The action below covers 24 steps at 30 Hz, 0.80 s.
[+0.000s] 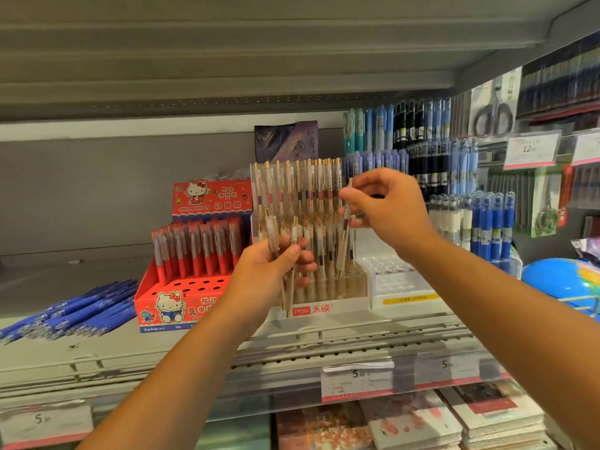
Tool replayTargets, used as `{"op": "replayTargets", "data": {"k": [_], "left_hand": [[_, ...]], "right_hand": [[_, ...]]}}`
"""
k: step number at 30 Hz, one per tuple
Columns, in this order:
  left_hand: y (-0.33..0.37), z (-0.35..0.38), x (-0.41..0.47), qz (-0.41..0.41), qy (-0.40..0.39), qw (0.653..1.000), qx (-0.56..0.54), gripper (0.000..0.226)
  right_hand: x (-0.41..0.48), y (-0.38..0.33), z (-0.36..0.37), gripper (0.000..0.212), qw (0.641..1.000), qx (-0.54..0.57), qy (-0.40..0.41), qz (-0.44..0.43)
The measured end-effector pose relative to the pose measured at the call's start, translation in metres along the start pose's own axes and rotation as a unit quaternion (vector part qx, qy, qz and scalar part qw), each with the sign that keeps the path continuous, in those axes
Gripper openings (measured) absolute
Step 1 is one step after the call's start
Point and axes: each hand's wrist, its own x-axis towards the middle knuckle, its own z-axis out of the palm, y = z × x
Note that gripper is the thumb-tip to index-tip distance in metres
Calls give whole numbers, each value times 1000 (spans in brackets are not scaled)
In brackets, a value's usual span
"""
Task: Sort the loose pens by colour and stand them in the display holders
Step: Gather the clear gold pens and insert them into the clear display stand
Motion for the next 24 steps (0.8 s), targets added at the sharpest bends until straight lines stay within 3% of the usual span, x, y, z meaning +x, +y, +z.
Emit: {"op": "replayTargets", "data": {"k": [9, 16, 24], "left_hand": [[-4, 1, -5, 11, 6, 1000, 19, 17], [-6, 0, -6, 6, 13, 999, 32, 17], [-6, -1, -7, 9, 33, 999, 20, 17]], "right_hand": [[4, 17, 13, 16, 997, -68, 22, -15], [-7, 28, 20, 23, 964, -255, -42, -66], [-17, 31, 14, 20, 948, -303, -60, -76]]}}
